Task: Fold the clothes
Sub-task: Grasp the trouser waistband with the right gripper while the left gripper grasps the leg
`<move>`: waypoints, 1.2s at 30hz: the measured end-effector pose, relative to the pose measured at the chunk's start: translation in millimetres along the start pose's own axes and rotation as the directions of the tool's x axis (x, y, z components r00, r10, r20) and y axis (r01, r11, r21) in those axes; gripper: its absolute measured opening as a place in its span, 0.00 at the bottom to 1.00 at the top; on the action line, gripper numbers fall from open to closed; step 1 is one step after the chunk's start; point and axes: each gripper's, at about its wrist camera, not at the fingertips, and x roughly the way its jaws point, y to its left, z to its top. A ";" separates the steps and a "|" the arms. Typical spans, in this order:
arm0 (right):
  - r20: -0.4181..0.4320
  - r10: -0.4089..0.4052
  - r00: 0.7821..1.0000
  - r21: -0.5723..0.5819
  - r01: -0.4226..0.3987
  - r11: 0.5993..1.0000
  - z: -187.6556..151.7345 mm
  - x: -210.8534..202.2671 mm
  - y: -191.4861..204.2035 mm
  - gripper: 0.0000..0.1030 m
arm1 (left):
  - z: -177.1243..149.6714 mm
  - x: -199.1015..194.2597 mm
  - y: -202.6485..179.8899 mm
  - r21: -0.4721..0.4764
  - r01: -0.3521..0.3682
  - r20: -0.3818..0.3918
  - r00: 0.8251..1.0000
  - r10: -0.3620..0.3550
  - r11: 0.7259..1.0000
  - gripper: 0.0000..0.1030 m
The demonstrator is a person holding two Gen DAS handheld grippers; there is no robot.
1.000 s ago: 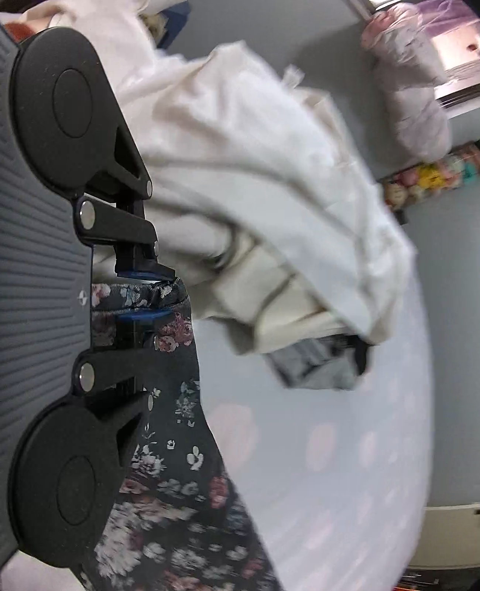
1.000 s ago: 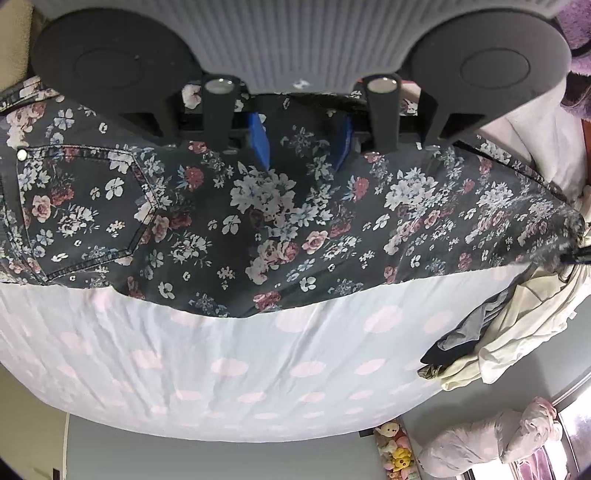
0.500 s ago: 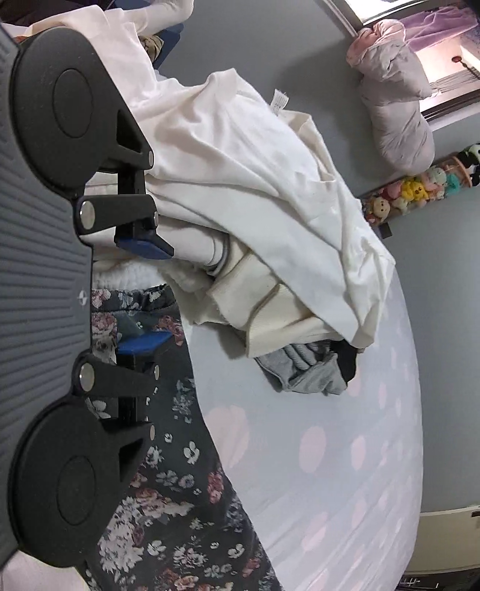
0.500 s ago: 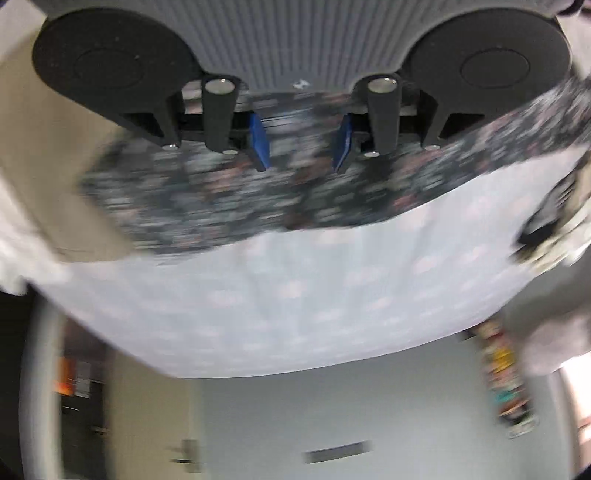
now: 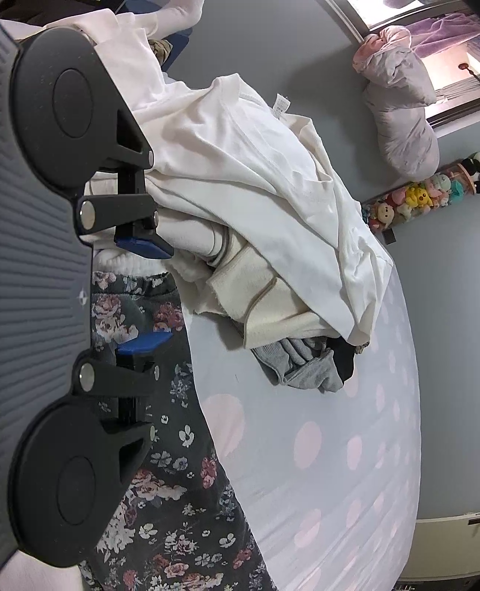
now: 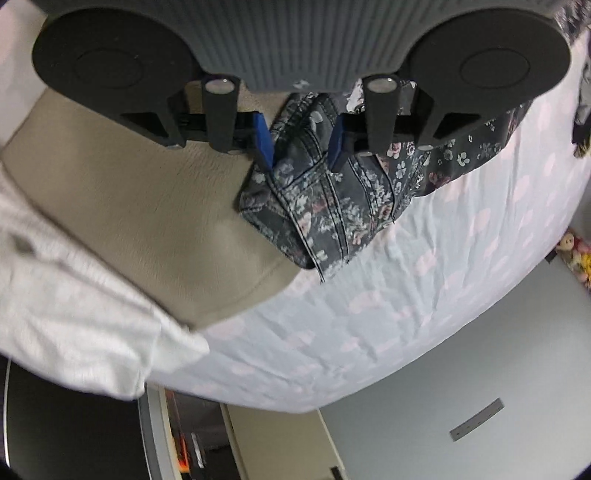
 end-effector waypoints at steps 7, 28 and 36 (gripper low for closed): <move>-0.008 0.011 1.000 0.113 -0.010 0.994 -8.5 7.5 -10.7 0.32 | 0.9 3.5 -7.0 -0.007 0.008 -0.007 1.000 -0.008 1.000 0.41; 0.167 -0.083 0.982 -0.027 0.089 0.996 21.6 -41.5 13.8 0.14 | -3.2 1.9 3.7 -0.058 0.000 -0.011 1.000 0.000 0.998 0.41; 0.088 -0.193 0.977 0.000 0.194 0.981 4.6 -7.4 -14.9 0.14 | -2.7 -4.2 9.5 -0.049 0.003 -0.020 1.000 -0.004 0.999 0.41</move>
